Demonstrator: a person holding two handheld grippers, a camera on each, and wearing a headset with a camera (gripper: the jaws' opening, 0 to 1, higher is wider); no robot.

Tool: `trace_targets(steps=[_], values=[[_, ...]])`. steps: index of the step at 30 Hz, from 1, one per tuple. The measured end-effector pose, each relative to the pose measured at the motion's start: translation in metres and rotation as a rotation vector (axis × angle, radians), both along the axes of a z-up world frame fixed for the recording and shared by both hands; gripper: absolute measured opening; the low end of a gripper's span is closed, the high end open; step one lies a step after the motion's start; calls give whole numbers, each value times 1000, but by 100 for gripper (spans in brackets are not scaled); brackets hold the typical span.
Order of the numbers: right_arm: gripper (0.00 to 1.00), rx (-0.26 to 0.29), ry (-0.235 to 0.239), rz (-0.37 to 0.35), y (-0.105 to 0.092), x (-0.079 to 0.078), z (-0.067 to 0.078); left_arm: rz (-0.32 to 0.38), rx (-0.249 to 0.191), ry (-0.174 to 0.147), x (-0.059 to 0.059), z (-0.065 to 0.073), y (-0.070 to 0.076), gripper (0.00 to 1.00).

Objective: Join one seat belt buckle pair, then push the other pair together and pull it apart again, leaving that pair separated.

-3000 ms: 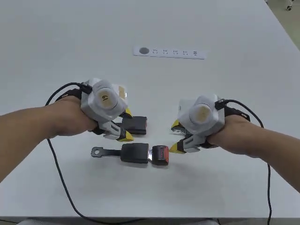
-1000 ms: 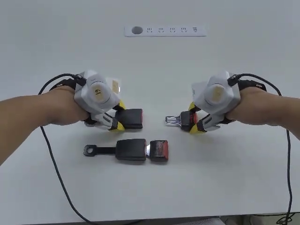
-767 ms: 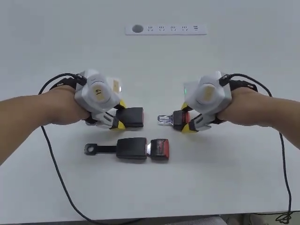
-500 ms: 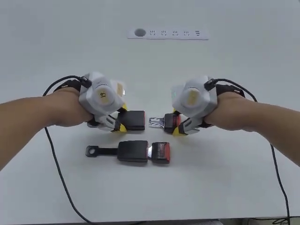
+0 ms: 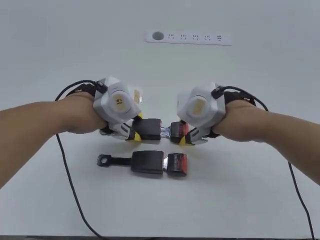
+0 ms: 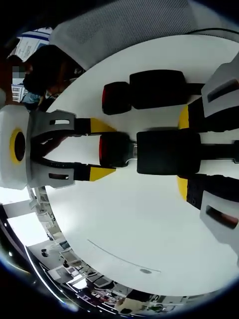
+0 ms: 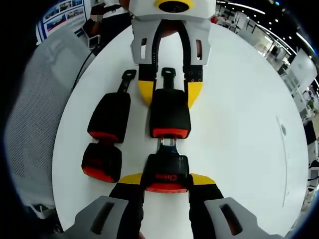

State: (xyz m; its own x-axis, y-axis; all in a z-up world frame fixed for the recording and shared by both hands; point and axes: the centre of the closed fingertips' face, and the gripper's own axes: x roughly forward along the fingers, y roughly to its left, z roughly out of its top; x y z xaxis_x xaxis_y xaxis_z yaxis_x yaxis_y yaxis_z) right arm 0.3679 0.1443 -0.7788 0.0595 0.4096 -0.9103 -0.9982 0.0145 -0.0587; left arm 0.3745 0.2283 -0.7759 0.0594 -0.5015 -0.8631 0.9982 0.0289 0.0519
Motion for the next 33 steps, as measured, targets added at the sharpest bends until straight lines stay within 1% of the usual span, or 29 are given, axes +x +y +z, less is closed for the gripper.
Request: trace_targets(steps=[3,6,9,12,14,19,20,22,27,33], values=[[30,14,-3,15,0,0,0,-5,-1,-1,-1,0,-1,32],[30,17,2,15,0,0,1,-18,-1,-1,-3,1,-3,32],[29,18,3,11,3,0,2,-25,-4,7,-3,1,-4,31],[29,26,6,9,7,0,4,-22,-22,16,-3,1,-3,31],[29,37,13,1,14,1,4,-22,-25,16,-1,1,-3,31],[29,34,13,-2,15,2,2,-25,-28,13,-3,1,-3,31],[29,39,20,-10,17,2,3,-31,-31,14,-3,2,-4,31],[29,26,10,-1,17,-1,2,-33,-34,16,-3,2,-4,31],[29,21,7,5,16,0,2,-33,-23,12,-3,1,-4,31],[29,14,3,7,17,0,3,-34,-15,14,-2,1,-4,31]])
